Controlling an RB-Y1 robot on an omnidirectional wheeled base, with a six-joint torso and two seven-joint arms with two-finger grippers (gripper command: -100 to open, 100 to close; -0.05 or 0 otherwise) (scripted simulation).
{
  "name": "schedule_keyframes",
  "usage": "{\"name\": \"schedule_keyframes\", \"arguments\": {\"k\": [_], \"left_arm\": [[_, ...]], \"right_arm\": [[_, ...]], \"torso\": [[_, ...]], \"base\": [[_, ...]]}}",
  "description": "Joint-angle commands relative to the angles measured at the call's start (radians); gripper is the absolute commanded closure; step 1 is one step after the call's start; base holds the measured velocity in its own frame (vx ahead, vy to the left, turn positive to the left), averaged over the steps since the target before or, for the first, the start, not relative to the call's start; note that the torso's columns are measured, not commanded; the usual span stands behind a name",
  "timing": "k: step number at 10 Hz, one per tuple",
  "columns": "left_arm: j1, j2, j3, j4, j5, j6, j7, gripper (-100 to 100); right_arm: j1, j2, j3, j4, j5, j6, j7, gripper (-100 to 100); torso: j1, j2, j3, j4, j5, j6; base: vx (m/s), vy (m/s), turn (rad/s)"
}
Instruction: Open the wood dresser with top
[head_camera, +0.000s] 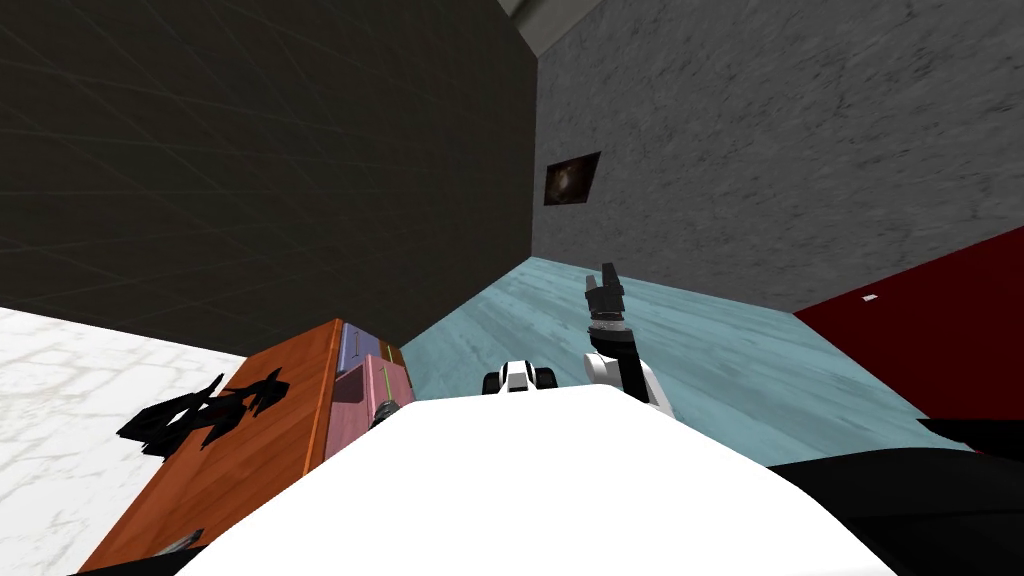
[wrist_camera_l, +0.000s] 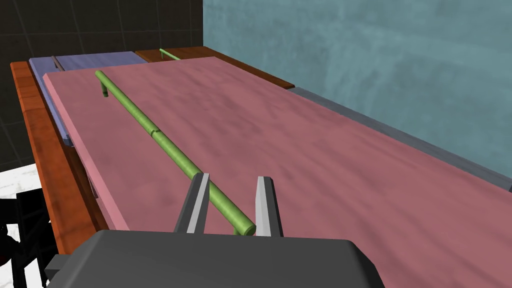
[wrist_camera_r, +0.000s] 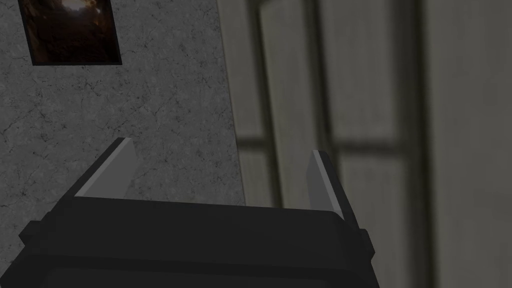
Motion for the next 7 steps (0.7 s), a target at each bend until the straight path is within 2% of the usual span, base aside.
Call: {"name": "schedule_keyframes", "arguments": {"k": [1,2,3,4,5,7], "left_arm": [[-0.077,0.002,0.037,0.053,0.002,0.024,-0.036,100],[-0.105,-0.001,0.073,0.082,0.002,0.056,-0.069,100],[-0.136,-0.001,0.073,0.082,0.002,0.056,-0.069,100],[-0.124,0.04,0.059,0.057,0.011,0.095,-0.038,-100],[-0.124,0.04,0.059,0.057,0.011,0.095,-0.038,-100],[-0.135,0.075,0.053,0.041,0.019,0.145,-0.015,-100]], "right_arm": [[0.0,0.0,0.0,0.0,0.0,0.0,0.0,0],[0.0,0.0,0.0,0.0,0.0,0.0,0.0,0],[0.0,0.0,0.0,0.0,0.0,0.0,0.0,0],[0.0,0.0,0.0,0.0,0.0,0.0,0.0,0],[0.0,0.0,0.0,0.0,0.0,0.0,0.0,0],[0.0,0.0,0.0,0.0,0.0,0.0,0.0,0]], "torso": [[-0.001,0.002,0.0,-0.001,0.001,-0.002],[-0.001,0.0,-0.001,-0.002,0.001,-0.003],[-0.002,0.0,-0.001,-0.003,0.002,-0.004],[-0.002,-0.001,-0.002,-0.003,0.001,-0.005],[-0.007,0.002,-0.003,-0.002,-0.004,-0.006],[-0.013,0.004,-0.002,-0.001,-0.008,-0.006]], "base": [[-0.087,-0.039,-0.065],[-0.107,-0.044,-0.131],[-0.089,-0.043,-0.06],[-0.098,-0.078,-0.122],[-0.094,-0.059,-0.09],[-0.079,-0.035,-0.082]]}}
